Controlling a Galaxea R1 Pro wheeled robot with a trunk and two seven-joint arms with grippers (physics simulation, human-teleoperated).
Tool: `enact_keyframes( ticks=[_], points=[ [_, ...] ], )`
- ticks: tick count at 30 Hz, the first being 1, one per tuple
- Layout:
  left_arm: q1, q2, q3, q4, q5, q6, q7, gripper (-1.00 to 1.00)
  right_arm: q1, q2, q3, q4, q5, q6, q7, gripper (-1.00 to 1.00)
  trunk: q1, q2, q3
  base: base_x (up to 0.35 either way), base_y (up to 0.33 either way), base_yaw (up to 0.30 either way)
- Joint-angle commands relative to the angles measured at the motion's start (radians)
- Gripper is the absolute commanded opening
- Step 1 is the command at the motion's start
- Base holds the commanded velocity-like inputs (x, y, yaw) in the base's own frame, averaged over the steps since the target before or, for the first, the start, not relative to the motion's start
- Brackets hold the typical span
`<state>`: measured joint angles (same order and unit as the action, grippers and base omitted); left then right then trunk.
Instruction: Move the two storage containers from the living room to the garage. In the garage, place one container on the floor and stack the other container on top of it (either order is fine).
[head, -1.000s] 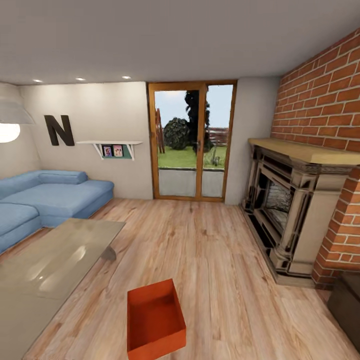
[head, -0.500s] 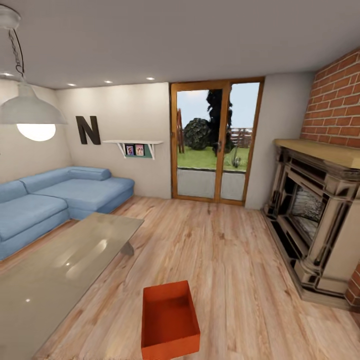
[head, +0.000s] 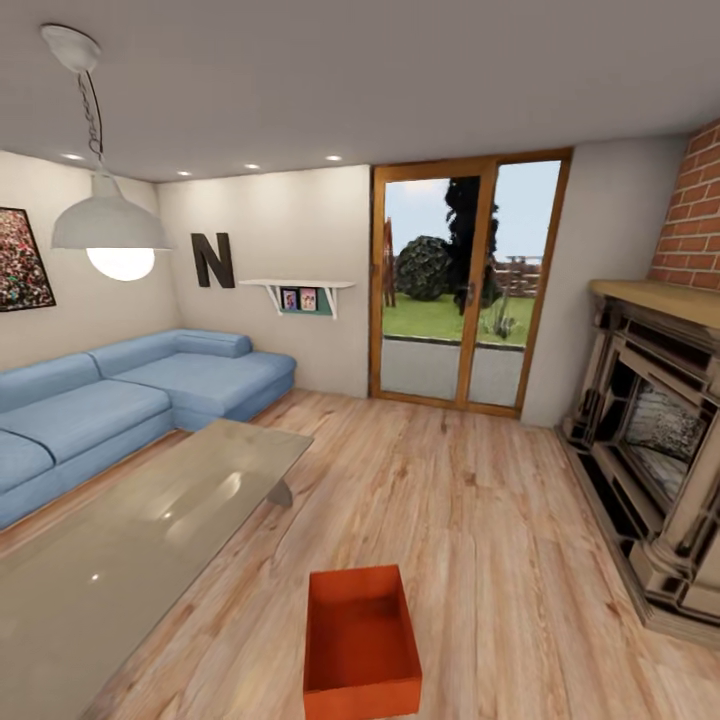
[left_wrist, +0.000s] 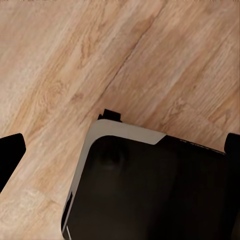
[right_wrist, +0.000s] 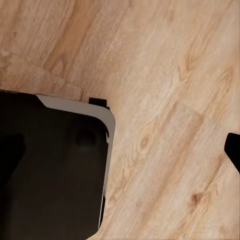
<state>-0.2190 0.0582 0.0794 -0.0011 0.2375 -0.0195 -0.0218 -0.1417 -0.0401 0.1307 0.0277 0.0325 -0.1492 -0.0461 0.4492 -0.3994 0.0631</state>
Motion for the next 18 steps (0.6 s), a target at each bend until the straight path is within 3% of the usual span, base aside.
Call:
enact_keyframes(
  ticks=[1,18],
  points=[
    [0.000,0.000,0.008,0.001,0.001,0.000,-0.002,1.00,-0.001,0.000,0.006,0.003,0.004,-0.005,-0.005,1.00,0.001,-0.001,0.000,0.260,0.000,0.011],
    [0.000,0.000,0.008,0.001,0.002,-0.001,-0.002,1.00,-0.001,-0.001,0.008,0.003,0.007,-0.007,-0.005,1.00,0.001,-0.001,0.000,0.317,0.000,0.001]
  ],
)
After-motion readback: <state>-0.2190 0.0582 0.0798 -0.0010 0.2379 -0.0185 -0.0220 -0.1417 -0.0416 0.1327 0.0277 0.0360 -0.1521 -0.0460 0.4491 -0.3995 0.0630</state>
